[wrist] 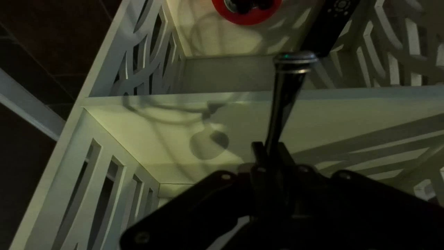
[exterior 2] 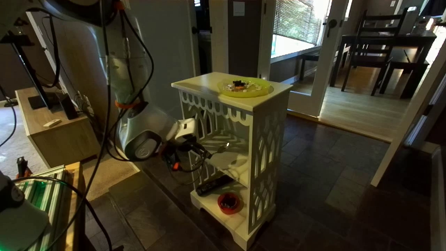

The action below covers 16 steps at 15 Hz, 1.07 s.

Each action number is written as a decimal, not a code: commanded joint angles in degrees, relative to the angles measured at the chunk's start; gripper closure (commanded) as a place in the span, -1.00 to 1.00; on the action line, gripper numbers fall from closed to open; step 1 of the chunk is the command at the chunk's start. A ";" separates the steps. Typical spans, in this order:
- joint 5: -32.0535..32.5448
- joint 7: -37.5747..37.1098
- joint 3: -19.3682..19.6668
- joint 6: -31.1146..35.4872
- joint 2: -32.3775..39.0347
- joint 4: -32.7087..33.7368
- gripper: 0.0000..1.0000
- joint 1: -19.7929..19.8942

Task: Remove the silver spoon from the middle shelf and put it on the top

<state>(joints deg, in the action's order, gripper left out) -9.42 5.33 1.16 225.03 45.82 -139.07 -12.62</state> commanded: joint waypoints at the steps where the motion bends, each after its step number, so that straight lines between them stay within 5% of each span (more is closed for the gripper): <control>1: -4.71 -2.33 -1.32 0.69 -8.16 -10.42 0.96 -1.02; 8: -23.26 -11.23 -3.46 0.12 -11.94 -21.64 0.96 -4.01; 16: -52.50 -5.71 -10.93 6.50 -13.79 -18.64 0.96 -4.34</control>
<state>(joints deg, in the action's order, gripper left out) -53.15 -3.74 -7.46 228.90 35.62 -157.70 -16.09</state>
